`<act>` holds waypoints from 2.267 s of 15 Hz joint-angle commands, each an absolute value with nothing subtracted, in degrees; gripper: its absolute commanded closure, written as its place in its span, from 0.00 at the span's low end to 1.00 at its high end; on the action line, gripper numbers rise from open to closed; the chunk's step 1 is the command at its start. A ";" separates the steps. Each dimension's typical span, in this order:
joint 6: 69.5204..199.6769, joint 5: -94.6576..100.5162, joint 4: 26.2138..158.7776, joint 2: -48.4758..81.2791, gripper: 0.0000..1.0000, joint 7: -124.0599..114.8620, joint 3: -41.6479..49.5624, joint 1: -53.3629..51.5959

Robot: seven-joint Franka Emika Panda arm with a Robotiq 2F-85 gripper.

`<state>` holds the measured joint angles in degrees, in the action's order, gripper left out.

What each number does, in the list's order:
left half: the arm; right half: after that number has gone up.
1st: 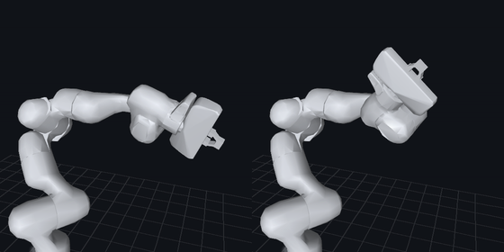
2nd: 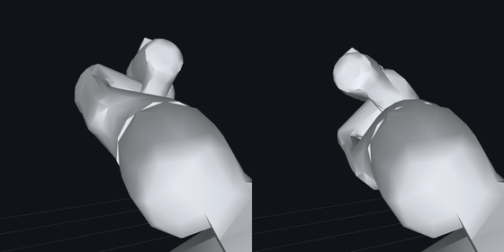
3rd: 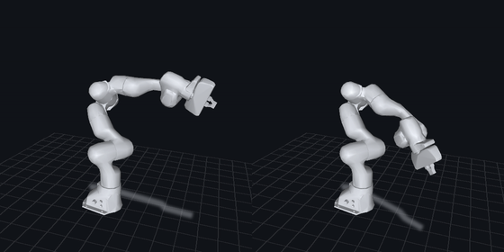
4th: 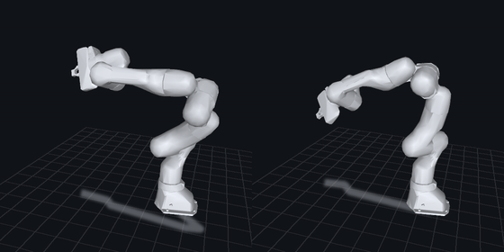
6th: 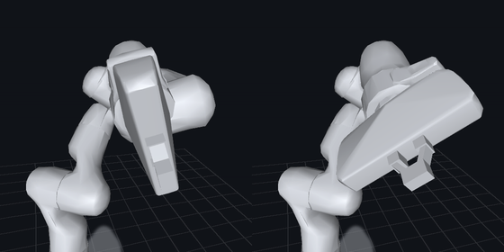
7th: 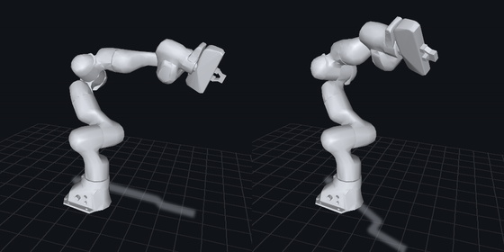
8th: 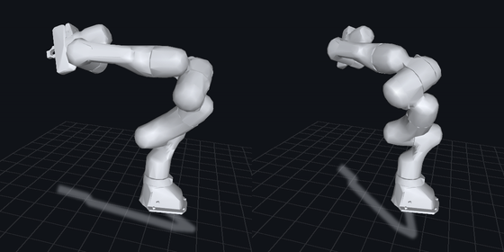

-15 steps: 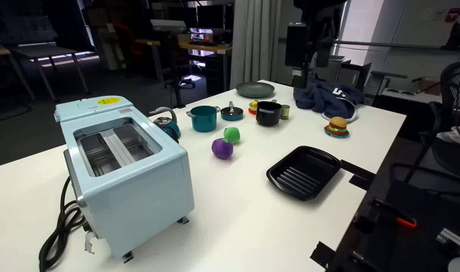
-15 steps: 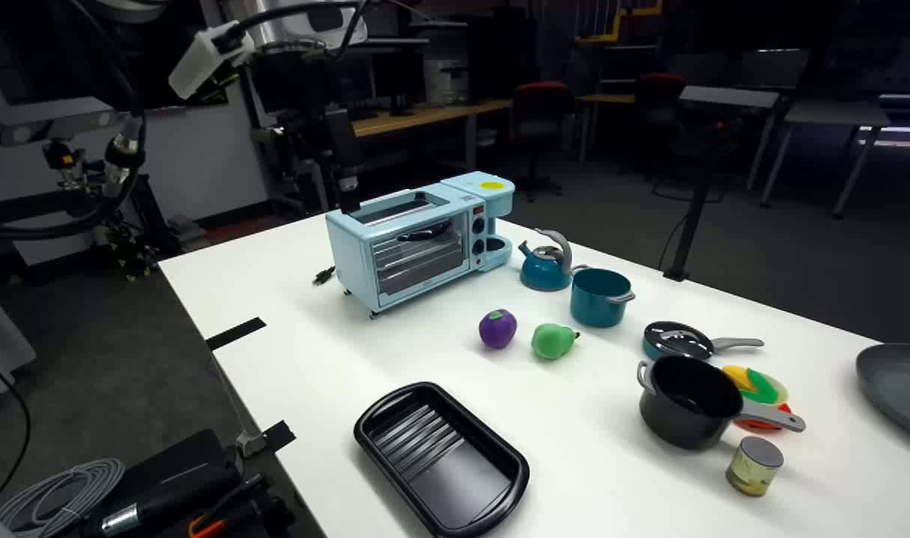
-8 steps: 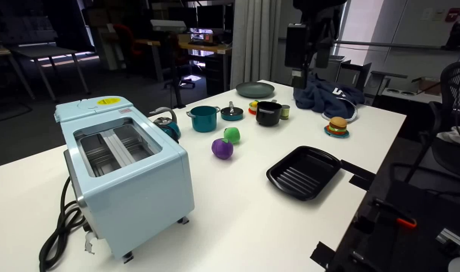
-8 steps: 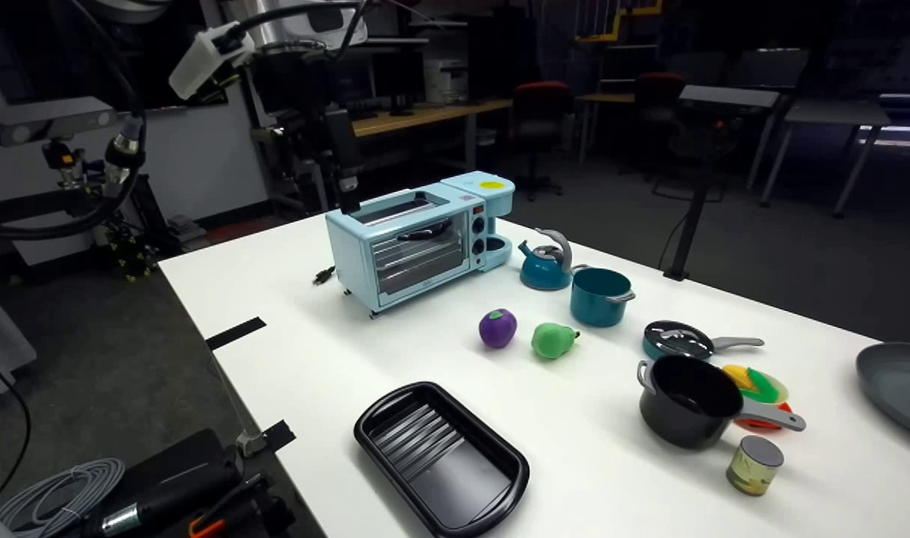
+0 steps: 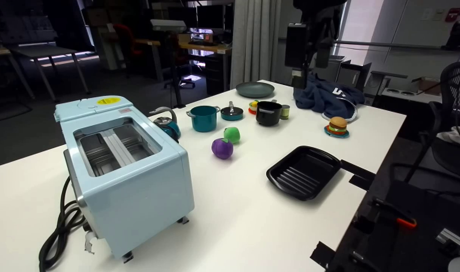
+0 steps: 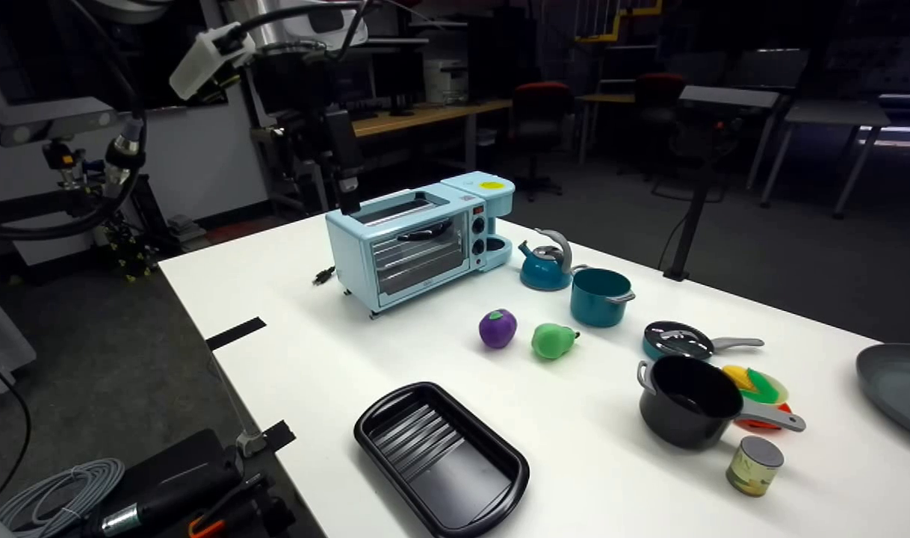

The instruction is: Pick up the purple toy and move it to the right.

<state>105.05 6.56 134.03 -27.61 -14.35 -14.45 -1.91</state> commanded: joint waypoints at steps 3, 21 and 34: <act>108.62 9.56 132.34 -24.24 0.00 -16.83 -13.38 -1.92; 119.65 18.21 124.13 -9.51 0.00 -21.74 -5.48 0.92; 124.68 13.34 109.97 6.35 0.00 -8.89 -4.73 -0.46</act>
<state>125.21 16.49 116.87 -0.77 -15.77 -5.79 1.02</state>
